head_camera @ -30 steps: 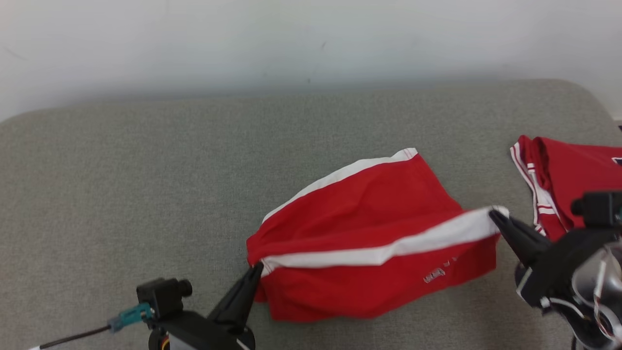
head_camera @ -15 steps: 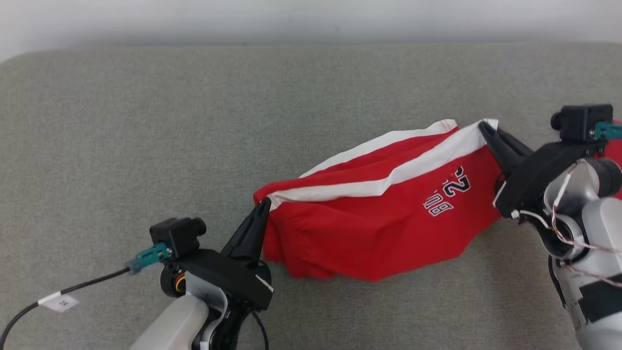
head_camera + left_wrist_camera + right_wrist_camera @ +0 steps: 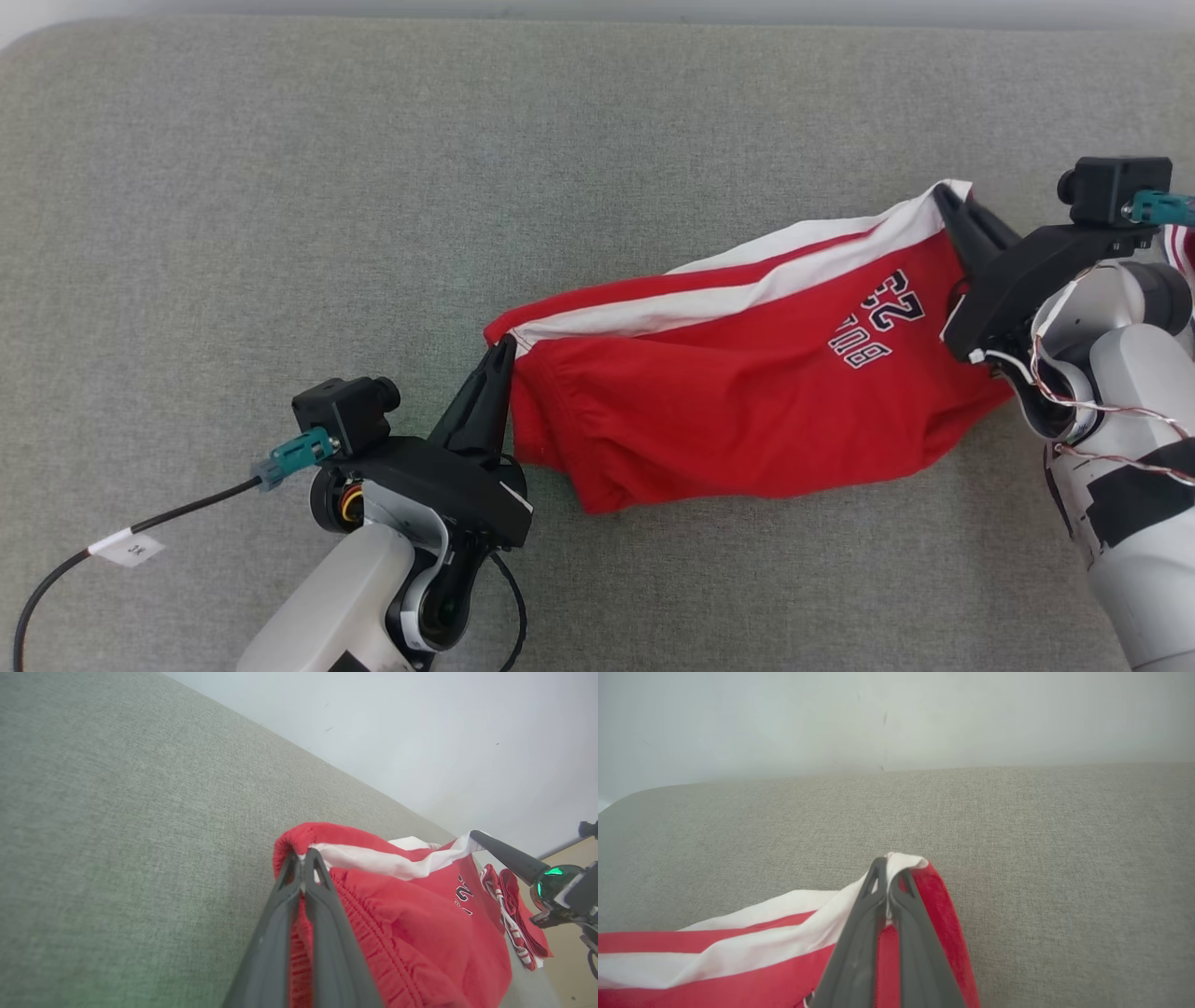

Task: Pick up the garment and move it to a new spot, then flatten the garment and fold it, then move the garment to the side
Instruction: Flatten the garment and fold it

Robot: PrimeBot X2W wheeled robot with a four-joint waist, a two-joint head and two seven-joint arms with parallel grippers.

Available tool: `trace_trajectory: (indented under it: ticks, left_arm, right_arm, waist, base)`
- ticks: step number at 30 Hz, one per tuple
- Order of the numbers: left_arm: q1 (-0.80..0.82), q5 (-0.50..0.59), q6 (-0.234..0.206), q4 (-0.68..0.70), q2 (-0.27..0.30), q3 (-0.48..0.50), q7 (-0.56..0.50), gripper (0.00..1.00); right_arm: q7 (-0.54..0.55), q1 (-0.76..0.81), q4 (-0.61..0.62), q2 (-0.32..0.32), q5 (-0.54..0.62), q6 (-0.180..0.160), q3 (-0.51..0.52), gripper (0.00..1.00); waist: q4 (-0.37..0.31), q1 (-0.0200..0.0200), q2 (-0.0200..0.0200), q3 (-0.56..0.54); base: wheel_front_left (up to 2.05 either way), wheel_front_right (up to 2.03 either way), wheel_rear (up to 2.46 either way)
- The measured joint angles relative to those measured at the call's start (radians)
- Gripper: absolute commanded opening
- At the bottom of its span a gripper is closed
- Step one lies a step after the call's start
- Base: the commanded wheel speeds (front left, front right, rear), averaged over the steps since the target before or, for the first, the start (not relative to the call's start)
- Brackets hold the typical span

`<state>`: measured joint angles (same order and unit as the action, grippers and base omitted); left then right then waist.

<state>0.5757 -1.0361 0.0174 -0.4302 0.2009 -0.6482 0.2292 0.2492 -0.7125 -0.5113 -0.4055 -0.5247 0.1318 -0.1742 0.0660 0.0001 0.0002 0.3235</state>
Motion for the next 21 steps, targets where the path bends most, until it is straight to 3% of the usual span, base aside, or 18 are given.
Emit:
trace_trajectory:
  ticks: [1,2,3,12,15,17,21]
  left_arm:
    - [0.003,0.003,0.0,-0.006,-0.002,0.001,0.004,0.49]
    - [0.006,0.006,0.001,-0.011,-0.004,0.0,0.005,0.91]
    - [0.007,0.009,0.002,-0.016,-0.005,0.0,0.008,1.0]
    - [-0.004,0.098,-0.019,-0.038,-0.002,0.019,0.029,1.0]
    - [-0.033,0.209,-0.058,0.019,0.017,0.08,0.031,1.0]
    - [-0.067,0.349,-0.123,0.085,0.028,0.137,0.033,1.0]
    - [-0.202,0.545,-0.165,0.211,0.012,0.191,0.033,1.0]
  right_arm:
    - [-0.015,-0.006,-0.014,0.001,0.008,0.0,0.0,0.45]
    - [-0.029,-0.014,-0.028,0.0,0.013,0.0,0.002,1.0]
    - [-0.043,-0.02,-0.044,0.001,0.013,0.0,0.008,1.0]
    - [-0.068,-0.06,-0.111,0.011,-0.002,0.0,-0.035,1.0]
    - [-0.02,-0.06,-0.117,-0.004,-0.026,0.0,-0.044,1.0]
    - [0.031,-0.056,-0.125,-0.018,-0.034,0.0,-0.042,1.0]
    - [0.145,-0.027,-0.147,-0.034,-0.046,0.0,-0.013,1.0]
  waist:
    - [0.002,0.0,-0.0001,0.001]
    - [0.003,0.0,-0.0001,0.001]
    - [0.004,0.0,-0.0001,-0.001]
    - [-0.004,-0.0002,-0.0001,-0.047]
    - [-0.006,-0.0002,-0.0001,-0.072]
    - [-0.007,-0.0002,-0.0001,-0.09]
    - [-0.006,-0.0003,-0.0002,-0.128]
  base:
    - [0.0,0.0,0.0]
    - [0.0,0.0,0.0]
    - [0.0,0.0,0.0]
    - [0.0,0.0,0.0]
    - [0.0,0.0,0.0]
    - [0.0,0.0,0.0]
    - [0.0,0.0,0.0]
